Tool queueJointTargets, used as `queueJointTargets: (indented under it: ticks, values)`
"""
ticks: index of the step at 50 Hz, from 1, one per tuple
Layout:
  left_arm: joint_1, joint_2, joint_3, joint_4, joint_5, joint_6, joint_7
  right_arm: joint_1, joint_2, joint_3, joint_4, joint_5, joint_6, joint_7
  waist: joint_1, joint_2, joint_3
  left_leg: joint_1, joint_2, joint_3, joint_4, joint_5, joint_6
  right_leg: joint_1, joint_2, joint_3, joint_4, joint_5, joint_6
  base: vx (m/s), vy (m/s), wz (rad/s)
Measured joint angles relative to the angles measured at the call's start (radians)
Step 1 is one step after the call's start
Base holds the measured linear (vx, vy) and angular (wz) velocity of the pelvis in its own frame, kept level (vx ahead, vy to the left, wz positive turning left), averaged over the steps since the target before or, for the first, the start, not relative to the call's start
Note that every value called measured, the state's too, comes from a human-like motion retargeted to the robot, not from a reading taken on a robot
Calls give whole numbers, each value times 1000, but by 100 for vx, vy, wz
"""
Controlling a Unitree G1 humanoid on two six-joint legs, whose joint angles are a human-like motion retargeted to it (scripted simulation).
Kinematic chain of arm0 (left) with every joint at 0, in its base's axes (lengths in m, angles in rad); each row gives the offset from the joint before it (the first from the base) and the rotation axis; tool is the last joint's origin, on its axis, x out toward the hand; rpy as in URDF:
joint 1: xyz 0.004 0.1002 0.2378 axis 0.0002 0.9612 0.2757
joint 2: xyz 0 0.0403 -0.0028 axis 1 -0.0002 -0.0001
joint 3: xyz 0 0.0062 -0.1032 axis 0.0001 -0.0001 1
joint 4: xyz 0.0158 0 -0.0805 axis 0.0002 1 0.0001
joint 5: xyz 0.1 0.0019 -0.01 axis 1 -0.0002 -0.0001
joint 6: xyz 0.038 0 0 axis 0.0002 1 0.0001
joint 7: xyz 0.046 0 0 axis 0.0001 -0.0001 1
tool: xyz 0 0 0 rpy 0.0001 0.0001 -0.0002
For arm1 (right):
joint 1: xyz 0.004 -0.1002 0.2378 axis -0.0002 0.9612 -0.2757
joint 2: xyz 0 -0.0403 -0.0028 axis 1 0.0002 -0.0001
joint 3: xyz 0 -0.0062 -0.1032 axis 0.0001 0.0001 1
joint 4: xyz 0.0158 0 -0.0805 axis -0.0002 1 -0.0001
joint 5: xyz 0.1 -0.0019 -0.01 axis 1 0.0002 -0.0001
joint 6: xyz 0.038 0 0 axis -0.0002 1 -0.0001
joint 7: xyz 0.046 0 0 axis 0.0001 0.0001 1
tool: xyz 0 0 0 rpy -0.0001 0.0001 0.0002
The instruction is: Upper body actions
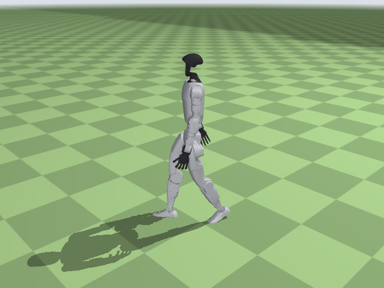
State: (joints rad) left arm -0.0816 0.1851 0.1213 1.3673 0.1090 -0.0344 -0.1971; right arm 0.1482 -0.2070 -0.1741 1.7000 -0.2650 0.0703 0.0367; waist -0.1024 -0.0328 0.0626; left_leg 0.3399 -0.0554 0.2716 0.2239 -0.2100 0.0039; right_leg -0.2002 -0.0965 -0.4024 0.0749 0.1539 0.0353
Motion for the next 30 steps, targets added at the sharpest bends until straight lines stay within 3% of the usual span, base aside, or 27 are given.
queueJointTargets:
  ticks: [3,5,6,8,11,13,15,21,25,27,30]
  values:
    - [88,-14,38,25,24,-9,-23,-20,16,9,0,-25,-9,33,-25,-2,-29,-66,53,-13,235,224,33,39,10,200,83,-91,-31,81,-61,72]
    - [114,-32,36,80,18,-2,8,-51,20,3,0,-24,-30,59,34,-13,-18,-153,106,36,483,335,89,94,-18,215,99,-138,-21,46,-32,10]
    - [113,-32,39,115,3,4,20,-75,20,13,-4,-19,-42,70,45,-25,-6,-189,146,65,588,371,128,136,-52,125,95,-155,-23,47,-41,29]
    - [110,-29,59,173,-18,23,18,-125,14,54,-28,-9,-56,89,52,-44,19,-251,227,123,753,340,183,202,-82,40,92,-195,-33,62,-56,67]
    - [136,-31,99,199,-28,40,-5,-207,-4,118,-72,-38,-72,99,124,-63,62,-322,281,235,837,246,231,262,-98,57,95,-239,-38,46,-39,-16]
    - [161,-32,119,195,-40,36,-1,-264,-22,149,-107,-89,-83,108,171,-59,75,-403,277,257,833,222,220,294,-98,36,83,-258,-41,45,-37,-26]
    - [195,-34,137,192,-46,32,8,-309,-41,189,-151,-141,-98,120,198,-55,62,-496,223,236,736,226,163,314,-87,24,67,-276,-44,39,-28,-1]
    - [269,-49,201,233,-26,43,8,-417,-98,265,-295,-239,-146,106,268,30,47,-590,98,151,40,262,-19,408,16,23,39,-349,-38,59,-27,-11]
    - [312,-56,242,265,-22,48,11,-443,-91,272,-348,-226,-176,87,255,36,36,-591,84,224,-227,206,-60,503,31,-6,17,-376,-11,78,-19,24]
    - [326,-56,268,288,-14,61,-8,-427,-68,269,-368,-205,-181,96,239,28,10,-602,88,255,-167,267,64,518,26,10,33,-362,9,85,-13,22]
    - [326,-48,305,309,2,94,-30,-362,-8,243,-385,-160,-202,99,261,12,-25,-599,101,237,-94,351,83,533,6,28,76,-279,41,82,-14,-18]
